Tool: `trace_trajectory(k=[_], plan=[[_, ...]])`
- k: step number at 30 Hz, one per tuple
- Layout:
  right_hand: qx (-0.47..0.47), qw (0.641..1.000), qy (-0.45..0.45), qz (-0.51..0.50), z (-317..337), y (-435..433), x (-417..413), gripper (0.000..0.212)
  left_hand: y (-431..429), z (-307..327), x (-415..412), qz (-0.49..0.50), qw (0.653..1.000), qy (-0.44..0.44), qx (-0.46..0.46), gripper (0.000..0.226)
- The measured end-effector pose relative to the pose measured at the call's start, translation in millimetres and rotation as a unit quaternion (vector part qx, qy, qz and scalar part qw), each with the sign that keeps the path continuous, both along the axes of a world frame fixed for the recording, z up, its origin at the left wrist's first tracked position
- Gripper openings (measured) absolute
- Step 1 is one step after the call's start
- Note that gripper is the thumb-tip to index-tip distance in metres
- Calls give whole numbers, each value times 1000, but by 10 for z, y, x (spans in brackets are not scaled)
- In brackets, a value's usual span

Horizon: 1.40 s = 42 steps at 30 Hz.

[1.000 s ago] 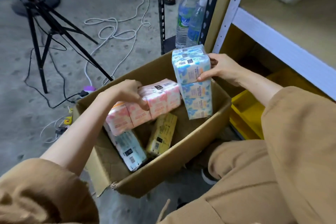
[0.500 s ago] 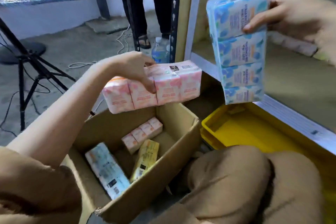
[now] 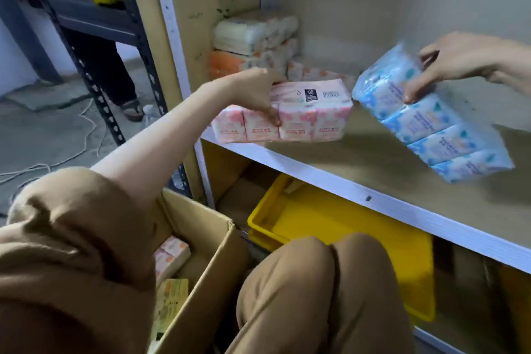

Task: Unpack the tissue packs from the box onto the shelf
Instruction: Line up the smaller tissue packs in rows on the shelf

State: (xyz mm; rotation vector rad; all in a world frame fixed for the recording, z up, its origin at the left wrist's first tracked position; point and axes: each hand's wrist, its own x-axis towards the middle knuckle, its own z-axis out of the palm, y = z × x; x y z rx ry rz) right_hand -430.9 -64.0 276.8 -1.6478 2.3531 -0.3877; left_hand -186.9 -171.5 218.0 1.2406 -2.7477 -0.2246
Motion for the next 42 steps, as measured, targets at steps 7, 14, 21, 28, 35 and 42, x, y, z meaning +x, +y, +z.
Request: trace_trajectory(k=[7,14,21,28,35,42], plan=[[103,984,129,-73,-455,-91,-603,40,-346,-254,-789,-52,997,-57,-1,92],[156,976,136,-63,-863,-224,-799,38,-583,-528,-1148,-50,994,-99,22,92],[121,990,70,-23,-1090,-249,-848,39,-727,-604,-1193,-39,989,-136,54,93],[35,999,30,12,-1084,-122,-923,65,-574,-544,-1263,-68,990,-117,28,84],[20,995,89,42,-1149,-139,-914,55,-173,-571,-1713,-316,932,-129,-123,48],[13,993,105,52,-1241,-124,-931,52,-69,-806,-1988,-311,848,-357,-237,39]])
